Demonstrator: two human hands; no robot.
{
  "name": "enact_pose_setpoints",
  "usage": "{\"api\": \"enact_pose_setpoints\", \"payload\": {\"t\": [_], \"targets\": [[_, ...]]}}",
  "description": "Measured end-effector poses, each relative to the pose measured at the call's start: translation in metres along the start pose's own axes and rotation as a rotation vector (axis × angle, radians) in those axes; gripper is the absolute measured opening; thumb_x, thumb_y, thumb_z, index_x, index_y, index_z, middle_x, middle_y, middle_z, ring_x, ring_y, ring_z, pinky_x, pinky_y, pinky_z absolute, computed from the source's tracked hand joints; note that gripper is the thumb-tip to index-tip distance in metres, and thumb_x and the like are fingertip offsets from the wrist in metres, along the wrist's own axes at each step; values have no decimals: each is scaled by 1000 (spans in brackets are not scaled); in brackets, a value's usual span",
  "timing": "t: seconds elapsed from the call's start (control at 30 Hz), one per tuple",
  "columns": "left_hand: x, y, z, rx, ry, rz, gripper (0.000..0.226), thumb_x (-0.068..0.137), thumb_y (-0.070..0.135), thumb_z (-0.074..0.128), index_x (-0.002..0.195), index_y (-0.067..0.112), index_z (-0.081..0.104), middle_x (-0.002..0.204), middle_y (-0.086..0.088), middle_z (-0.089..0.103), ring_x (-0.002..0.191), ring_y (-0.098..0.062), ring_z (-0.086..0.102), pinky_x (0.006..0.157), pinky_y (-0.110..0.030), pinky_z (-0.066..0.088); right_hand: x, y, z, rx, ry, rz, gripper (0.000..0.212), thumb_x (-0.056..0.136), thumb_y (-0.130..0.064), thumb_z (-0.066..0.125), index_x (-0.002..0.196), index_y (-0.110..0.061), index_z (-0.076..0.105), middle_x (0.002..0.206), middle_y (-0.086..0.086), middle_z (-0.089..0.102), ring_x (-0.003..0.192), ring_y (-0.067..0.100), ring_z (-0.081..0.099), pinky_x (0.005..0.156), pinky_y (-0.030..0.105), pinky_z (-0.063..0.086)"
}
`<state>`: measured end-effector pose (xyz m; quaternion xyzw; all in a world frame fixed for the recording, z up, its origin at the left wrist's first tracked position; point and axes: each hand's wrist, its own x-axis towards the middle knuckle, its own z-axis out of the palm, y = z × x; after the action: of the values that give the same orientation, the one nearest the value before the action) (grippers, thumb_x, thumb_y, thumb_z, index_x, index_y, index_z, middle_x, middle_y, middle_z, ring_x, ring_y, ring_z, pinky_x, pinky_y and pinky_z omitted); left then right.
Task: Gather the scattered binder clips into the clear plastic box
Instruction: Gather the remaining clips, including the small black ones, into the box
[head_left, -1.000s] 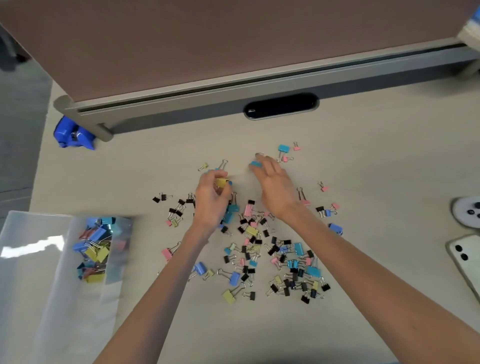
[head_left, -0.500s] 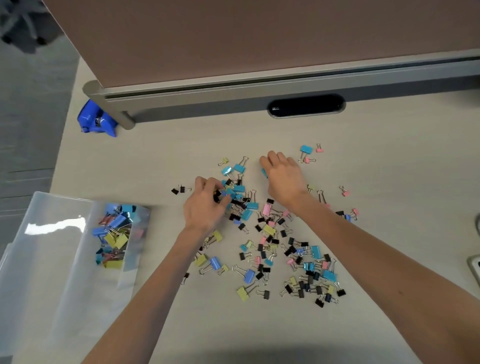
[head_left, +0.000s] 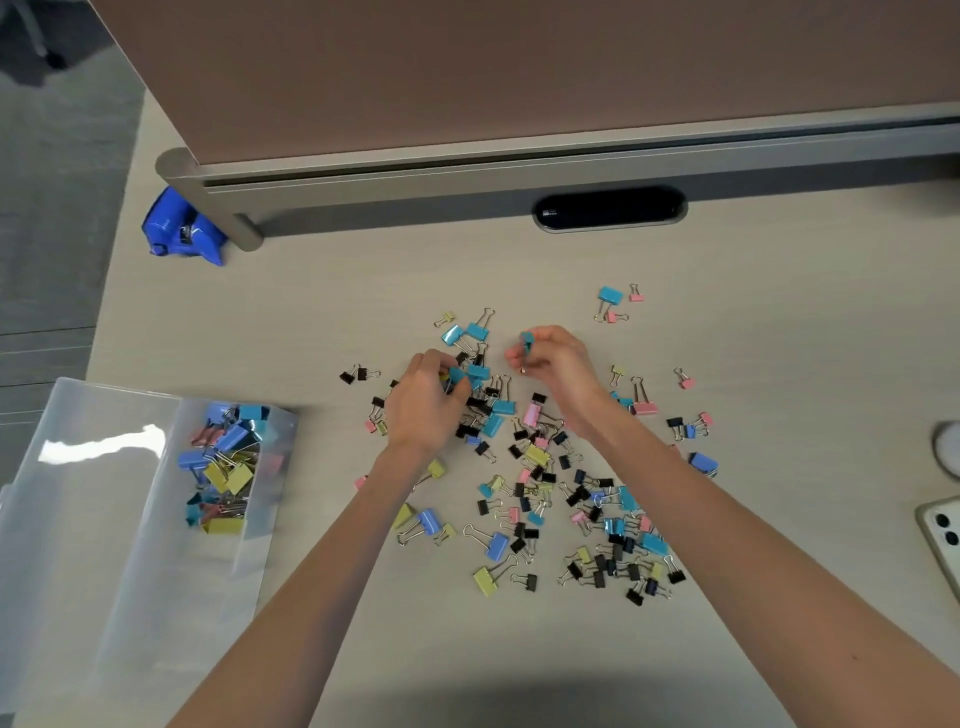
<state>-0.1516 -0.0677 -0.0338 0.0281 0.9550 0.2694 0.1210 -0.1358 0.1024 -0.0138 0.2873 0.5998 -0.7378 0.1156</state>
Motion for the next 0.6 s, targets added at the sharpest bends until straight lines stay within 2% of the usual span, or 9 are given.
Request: {"api": "enact_pose_setpoints", "payload": {"t": [0.1,0.17,0.2,0.3,0.37,0.47,0.53,0.6], "targets": [[-4,0,-7,-284,-12,-90,24,92,29,57,114,19,59,107,4,63,69,-14,57,59,-29,45,-12,2,-7,272,-101,84,24,76,11,30,83,-5,47,81,10,54,75,19,51,91,40,48],[-9,0,-13,-388,-16,-104,19,93,29,50,108,25,61,103,6,65,57,-12,49,57,-28,43,-17,5,-11,309,-110,106,24,72,10,28,79,-7,44,81,9,48,70,17,44,81,35,49],[-12,0,-16,-410,-38,-94,18,93,29,46,103,27,62,100,7,66,56,-12,48,59,-29,43,-19,6,-13,305,-103,115,24,71,10,29,80,-6,45,83,9,47,70,16,41,75,32,46],[-23,1,-21,-382,-177,-40,24,95,28,40,87,21,61,86,1,65,74,-17,56,69,-35,45,-26,8,-17,217,-84,133,30,61,1,42,89,-6,52,89,7,50,69,13,39,65,26,39],[-28,1,-19,-258,-242,32,26,97,30,41,81,17,57,73,-2,59,66,-15,50,60,-32,38,-29,10,-18,-4,-71,134,31,63,-1,54,92,-11,57,89,4,53,68,12,40,60,22,35],[-31,-2,-14,22,-234,235,30,97,42,46,82,17,55,65,6,52,54,-13,44,48,-25,28,-31,20,-19,-505,15,23,26,74,-9,70,96,-17,58,98,-3,59,83,12,55,69,26,43],[-33,-4,-11,159,-268,373,27,95,48,47,99,23,54,81,8,58,58,-12,49,47,-23,28,-31,30,-19,-836,42,-98,28,75,-21,75,95,-21,56,92,-5,62,71,13,57,64,31,46],[-35,-7,-9,301,-294,483,34,94,51,46,120,28,45,98,6,59,59,-12,52,45,-21,28,-31,36,-17,-1040,54,-165,30,75,-27,76,95,-21,55,89,-5,62,67,15,58,59,29,42]]}}
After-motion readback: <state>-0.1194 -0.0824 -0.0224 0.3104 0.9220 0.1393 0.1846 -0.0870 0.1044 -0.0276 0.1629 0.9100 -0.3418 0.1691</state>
